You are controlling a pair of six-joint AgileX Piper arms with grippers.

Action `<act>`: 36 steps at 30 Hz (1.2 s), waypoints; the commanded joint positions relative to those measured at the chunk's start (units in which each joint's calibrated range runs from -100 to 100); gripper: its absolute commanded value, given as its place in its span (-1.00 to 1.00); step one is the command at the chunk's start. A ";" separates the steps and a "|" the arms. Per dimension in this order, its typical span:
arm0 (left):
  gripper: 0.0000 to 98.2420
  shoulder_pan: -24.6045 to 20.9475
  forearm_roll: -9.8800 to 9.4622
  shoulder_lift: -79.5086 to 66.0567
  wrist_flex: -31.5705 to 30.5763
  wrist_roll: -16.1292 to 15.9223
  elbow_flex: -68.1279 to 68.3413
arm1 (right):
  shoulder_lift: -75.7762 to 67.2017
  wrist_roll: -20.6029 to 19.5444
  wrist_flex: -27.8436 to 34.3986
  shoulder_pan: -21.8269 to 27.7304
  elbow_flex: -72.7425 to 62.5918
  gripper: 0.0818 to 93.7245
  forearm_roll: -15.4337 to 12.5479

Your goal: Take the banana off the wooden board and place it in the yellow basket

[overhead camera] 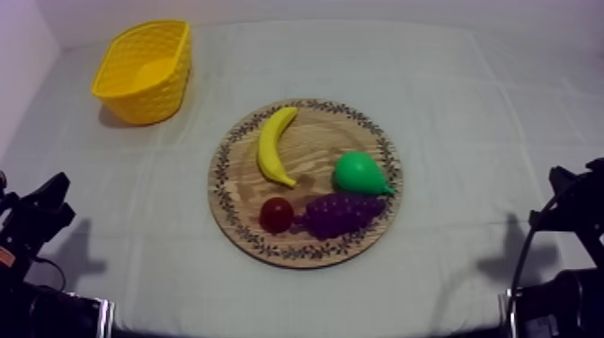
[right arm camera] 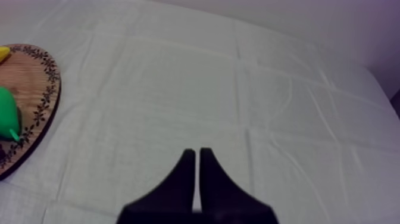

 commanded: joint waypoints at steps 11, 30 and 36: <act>-1.00 -0.13 0.20 0.00 3.41 -10.86 -1.00 | -0.05 0.02 0.01 0.03 0.05 -0.99 0.01; -1.00 0.03 0.20 0.00 2.94 -10.28 -0.88 | -0.05 0.02 0.01 0.03 0.05 -0.99 0.01; -1.00 0.90 0.16 0.00 1.12 -10.02 -0.32 | -0.05 0.02 0.01 0.03 0.05 -0.99 0.01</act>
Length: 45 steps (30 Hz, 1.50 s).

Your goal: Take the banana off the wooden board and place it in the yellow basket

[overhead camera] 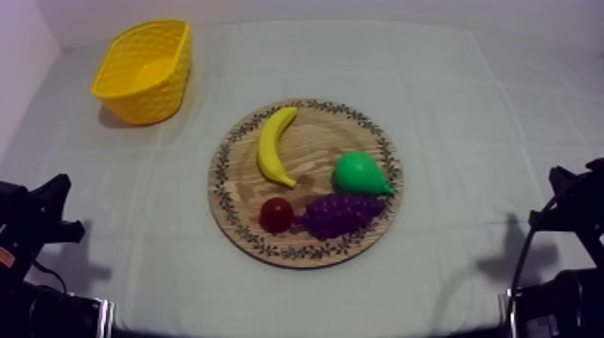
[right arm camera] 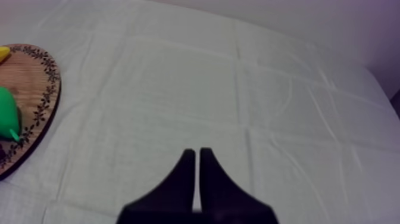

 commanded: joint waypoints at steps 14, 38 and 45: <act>-0.99 0.11 -0.02 0.00 -0.42 3.44 0.16 | -0.05 0.02 0.01 0.03 0.05 -0.99 0.01; -1.00 0.65 0.04 0.51 1.83 4.71 -1.05 | -0.05 0.02 0.01 0.03 0.05 -0.99 0.01; -1.00 3.19 -0.21 7.87 1.62 5.87 -8.80 | -0.05 0.02 0.01 0.03 0.05 -0.99 0.01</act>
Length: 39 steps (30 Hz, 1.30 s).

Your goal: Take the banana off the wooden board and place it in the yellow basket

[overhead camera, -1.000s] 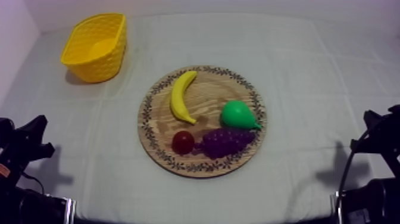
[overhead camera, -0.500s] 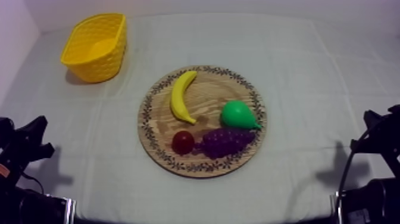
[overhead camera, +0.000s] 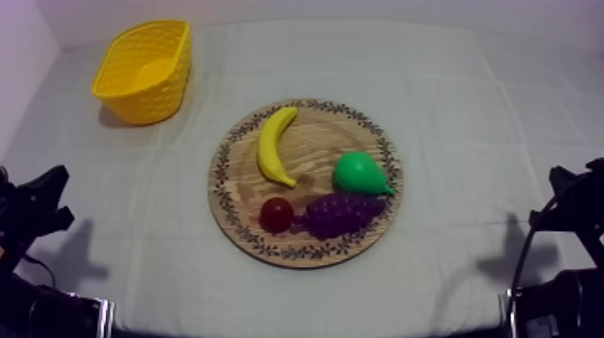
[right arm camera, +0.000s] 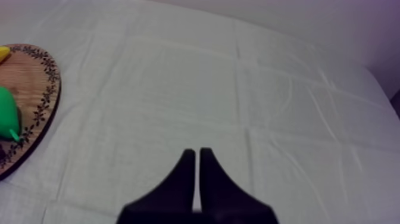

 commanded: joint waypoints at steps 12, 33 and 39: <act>-0.99 8.34 -0.70 24.78 2.37 5.08 -26.08 | -0.05 -0.02 0.01 0.03 0.05 -0.99 0.01; -0.98 25.95 -8.07 62.01 12.63 21.07 -52.26 | -0.05 -0.02 0.01 0.03 0.05 -0.99 0.01; -0.98 28.47 -8.12 67.48 14.94 23.93 -54.26 | -0.05 -0.02 0.01 0.03 0.05 -0.99 0.01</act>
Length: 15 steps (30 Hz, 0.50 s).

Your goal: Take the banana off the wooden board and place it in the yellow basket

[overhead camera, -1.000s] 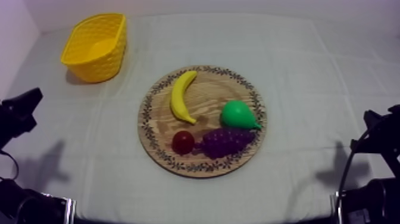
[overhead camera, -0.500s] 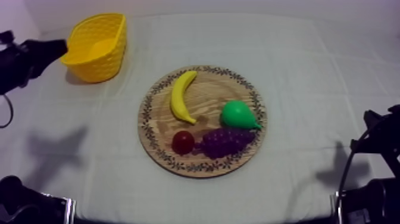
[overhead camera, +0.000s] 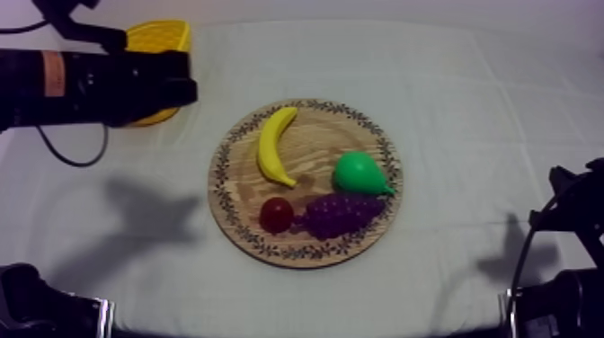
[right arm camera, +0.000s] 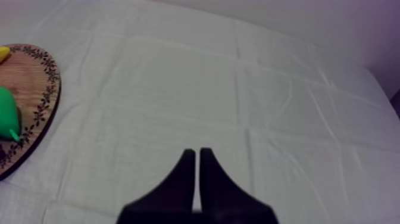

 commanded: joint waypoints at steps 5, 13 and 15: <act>-0.98 1.20 0.19 5.43 4.46 3.09 -0.56 | -0.05 -0.02 0.01 0.03 0.05 -0.99 0.01; -0.94 1.25 0.94 10.66 9.97 3.51 -4.46 | -0.05 -0.02 0.01 0.03 0.05 -0.99 0.01; -0.93 1.14 0.98 11.19 10.16 3.45 -4.66 | -0.05 -0.02 0.01 0.03 0.05 -0.99 0.01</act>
